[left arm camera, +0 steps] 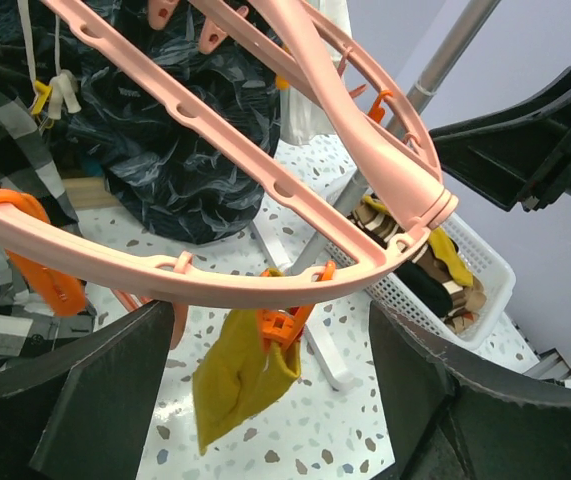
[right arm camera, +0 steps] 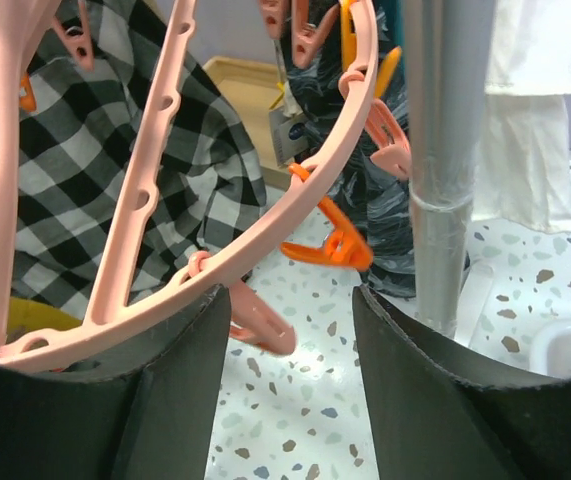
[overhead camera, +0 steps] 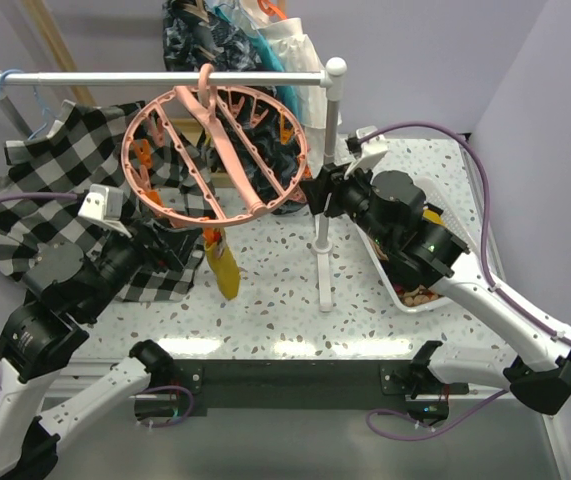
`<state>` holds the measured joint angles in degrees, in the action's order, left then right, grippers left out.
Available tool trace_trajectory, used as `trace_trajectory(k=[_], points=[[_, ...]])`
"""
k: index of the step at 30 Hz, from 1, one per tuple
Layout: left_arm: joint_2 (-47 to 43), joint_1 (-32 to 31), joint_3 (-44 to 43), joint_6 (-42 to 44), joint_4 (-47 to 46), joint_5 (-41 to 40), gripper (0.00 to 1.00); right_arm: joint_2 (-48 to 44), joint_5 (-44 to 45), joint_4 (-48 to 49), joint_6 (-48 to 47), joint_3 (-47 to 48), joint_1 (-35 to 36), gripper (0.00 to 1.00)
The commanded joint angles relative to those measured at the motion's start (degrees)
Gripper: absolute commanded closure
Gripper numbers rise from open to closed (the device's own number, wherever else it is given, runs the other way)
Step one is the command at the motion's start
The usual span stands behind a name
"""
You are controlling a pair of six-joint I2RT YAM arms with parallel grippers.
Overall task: Clip the socks to the hanger
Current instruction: Open the clamp at the hanger.
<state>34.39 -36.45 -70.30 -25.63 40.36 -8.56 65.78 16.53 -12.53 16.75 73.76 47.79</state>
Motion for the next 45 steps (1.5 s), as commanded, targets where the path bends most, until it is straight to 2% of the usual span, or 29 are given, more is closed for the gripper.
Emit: trace_trajectory(k=[1, 4, 9, 14, 18, 23, 33, 39, 45], points=[[-0.73, 0.06, -1.68, 1.20, -1.94, 0.03, 0.16, -2.05, -4.57, 0.93, -2.51, 1.74, -0.15, 0.40], [0.58, 0.15, 0.16, 0.23, -5.01, 3.71, 0.16, -3.46, -9.49, -0.73, -4.44, 2.61, -0.15, 0.33], [3.31, 0.06, 1.57, -1.09, -9.50, 9.77, 0.16, -4.69, -18.27, -2.14, -5.15, 4.37, -0.07, 0.27], [5.60, 0.06, 1.40, -2.58, -14.16, 15.57, 0.16, -3.99, -22.25, -3.90, -6.12, 7.37, -0.07, 0.22], [6.30, 0.06, 1.48, -3.20, -15.84, 17.17, 0.16, -3.82, -21.29, -3.11, -6.47, 7.63, -0.06, 0.22], [6.39, 0.06, 1.84, -3.73, -16.80, 18.40, 0.16, -2.32, -14.79, -3.73, -9.10, 8.33, -0.07, 0.22], [5.34, 0.06, 1.48, -3.73, -15.58, 17.44, 0.16, 0.93, -8.10, -5.31, -14.11, 8.95, -0.15, 0.22], [4.37, 0.06, 0.34, -2.85, -12.16, 14.98, 0.16, 0.93, -2.31, -4.96, -16.40, 7.89, -0.07, 0.23], [2.44, 0.06, -0.19, -0.57, -8.29, 9.44, 0.15, 1.28, -1.68, -4.17, -16.40, 7.89, -0.15, 0.23]])
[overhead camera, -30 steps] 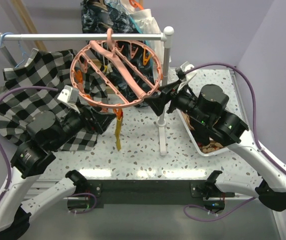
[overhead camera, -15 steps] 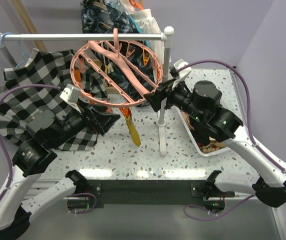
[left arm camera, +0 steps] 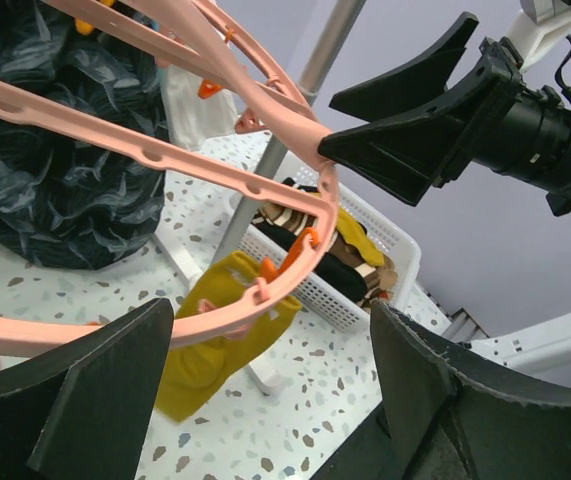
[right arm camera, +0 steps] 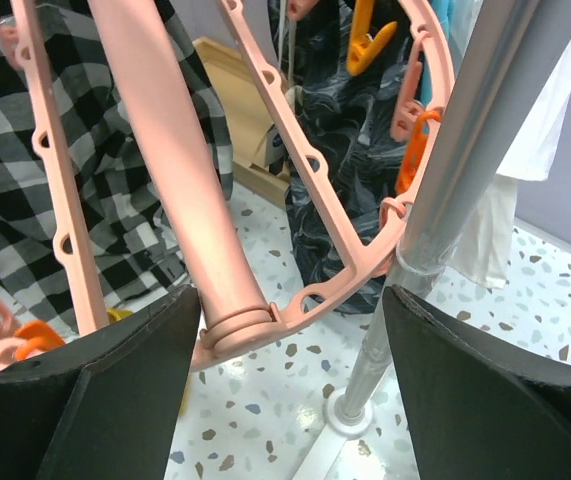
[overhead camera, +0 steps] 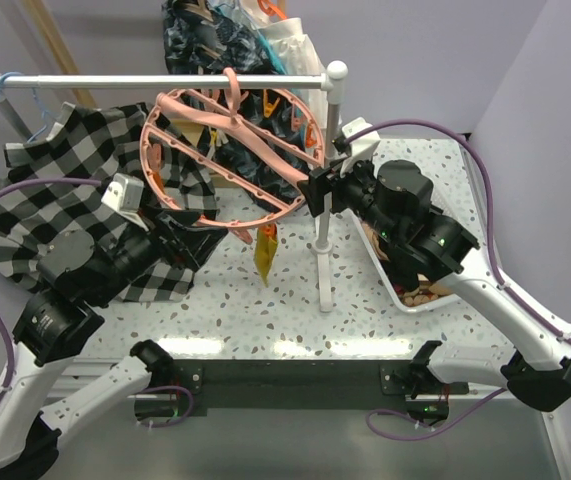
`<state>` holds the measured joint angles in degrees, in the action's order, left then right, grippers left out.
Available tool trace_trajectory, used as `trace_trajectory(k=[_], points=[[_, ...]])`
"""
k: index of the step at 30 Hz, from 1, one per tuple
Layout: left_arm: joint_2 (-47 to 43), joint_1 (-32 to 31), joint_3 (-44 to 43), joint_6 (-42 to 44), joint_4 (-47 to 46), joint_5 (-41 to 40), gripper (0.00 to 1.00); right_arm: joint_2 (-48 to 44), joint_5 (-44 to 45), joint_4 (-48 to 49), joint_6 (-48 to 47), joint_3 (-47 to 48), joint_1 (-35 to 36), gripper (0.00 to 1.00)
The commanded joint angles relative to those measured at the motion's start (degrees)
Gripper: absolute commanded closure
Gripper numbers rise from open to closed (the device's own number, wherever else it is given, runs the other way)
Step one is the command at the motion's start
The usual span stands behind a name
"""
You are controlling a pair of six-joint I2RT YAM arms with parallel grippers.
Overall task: Clip the socks to the hanger
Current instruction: Open the clamp at the hanger.
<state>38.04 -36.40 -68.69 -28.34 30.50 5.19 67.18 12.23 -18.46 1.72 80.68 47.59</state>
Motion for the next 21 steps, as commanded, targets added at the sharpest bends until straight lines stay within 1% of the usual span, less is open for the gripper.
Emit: trace_trajectory(k=[1, 3, 7, 9, 12, 15, 21], points=[[-1.22, 0.02, -1.72, 2.32, 2.01, -5.01, 0.15, -0.03, 2.45, 1.85, -1.36, 0.97, 0.04, 0.23], [-1.13, 0.10, -1.01, 2.15, 2.63, -4.93, 0.15, 0.32, 2.27, 1.85, -1.28, 1.14, -0.04, 0.23], [0.36, 0.02, 0.74, 0.22, 1.58, -0.46, 0.21, 0.59, 1.75, 2.02, -1.45, 1.40, 0.04, 0.23], [0.89, 0.02, 1.18, -0.31, 1.14, 0.87, 0.22, 0.59, 0.96, 2.11, -1.36, 1.58, 0.04, 0.23], [0.90, 0.02, 1.19, -1.02, 0.96, 0.96, 0.26, 0.24, -0.62, 2.02, -1.36, 1.84, 0.04, 0.23], [0.46, 0.10, 0.75, -1.72, 0.96, 1.05, 0.32, -0.12, -0.72, 2.02, -1.28, 1.84, 0.04, 0.23], [0.02, 0.10, 1.10, -3.92, 3.77, 4.56, 0.32, -0.12, -1.77, 2.29, -1.10, 1.84, 0.04, 0.23]])
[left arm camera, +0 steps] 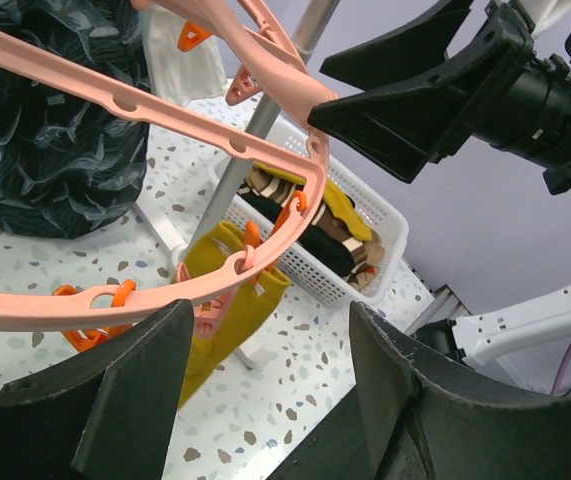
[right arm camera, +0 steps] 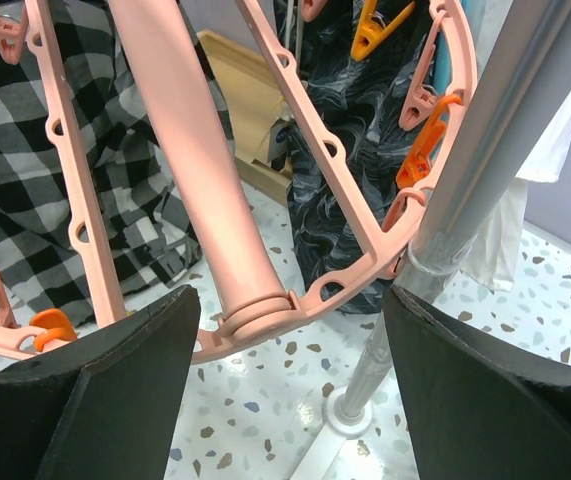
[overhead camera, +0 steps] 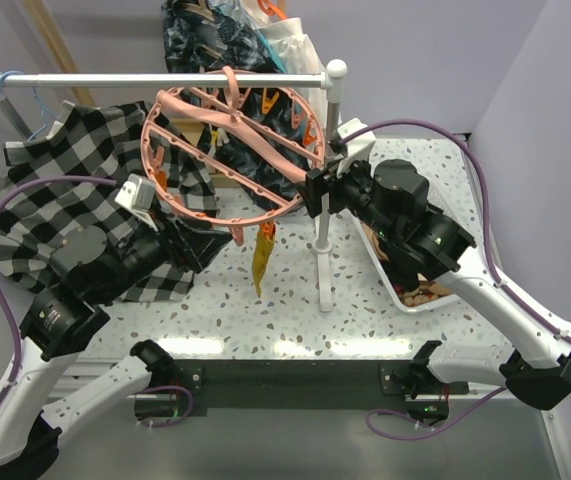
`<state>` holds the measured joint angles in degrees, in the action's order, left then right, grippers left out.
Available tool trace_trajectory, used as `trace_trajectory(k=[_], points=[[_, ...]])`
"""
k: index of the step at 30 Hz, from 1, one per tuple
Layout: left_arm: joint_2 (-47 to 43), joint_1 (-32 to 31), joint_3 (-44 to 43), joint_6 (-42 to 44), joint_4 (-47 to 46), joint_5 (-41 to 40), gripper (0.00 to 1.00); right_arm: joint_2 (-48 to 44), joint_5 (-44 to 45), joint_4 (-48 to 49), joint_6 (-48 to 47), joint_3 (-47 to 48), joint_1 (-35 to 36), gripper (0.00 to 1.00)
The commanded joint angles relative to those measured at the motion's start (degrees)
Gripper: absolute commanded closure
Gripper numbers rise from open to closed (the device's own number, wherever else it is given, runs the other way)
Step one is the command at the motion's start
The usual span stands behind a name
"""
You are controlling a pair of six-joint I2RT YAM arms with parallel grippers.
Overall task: Clip the socks to the hanger
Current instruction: Open the clamp at the hanger.
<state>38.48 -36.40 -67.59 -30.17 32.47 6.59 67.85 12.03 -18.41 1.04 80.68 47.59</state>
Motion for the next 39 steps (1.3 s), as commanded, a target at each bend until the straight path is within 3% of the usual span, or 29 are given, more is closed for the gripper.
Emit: trace_trajectory(k=[1, 8, 17, 29, 39], points=[[-0.60, 0.02, 0.61, -2.17, 2.42, 3.17, 0.32, -0.71, -1.83, 2.16, -0.42, 1.84, 0.13, 0.23], [-1.13, 0.02, 4.13, -2.35, 2.87, 2.03, 0.29, -0.62, -2.27, 2.68, -0.16, 1.58, 0.13, 0.23], [-1.65, 0.02, 10.19, -6.12, -8.10, -1.23, 0.25, -0.71, -2.63, 3.30, 0.02, 1.06, 0.04, 0.23], [-0.25, -0.07, 12.31, -9.02, -17.17, -1.67, 0.27, -0.71, -3.51, 4.44, 0.46, 0.18, 0.13, 0.23], [1.16, 0.02, 11.70, -8.85, -17.44, -2.11, 0.33, -0.44, -4.38, 5.05, 1.16, -0.26, 0.04, 0.23]])
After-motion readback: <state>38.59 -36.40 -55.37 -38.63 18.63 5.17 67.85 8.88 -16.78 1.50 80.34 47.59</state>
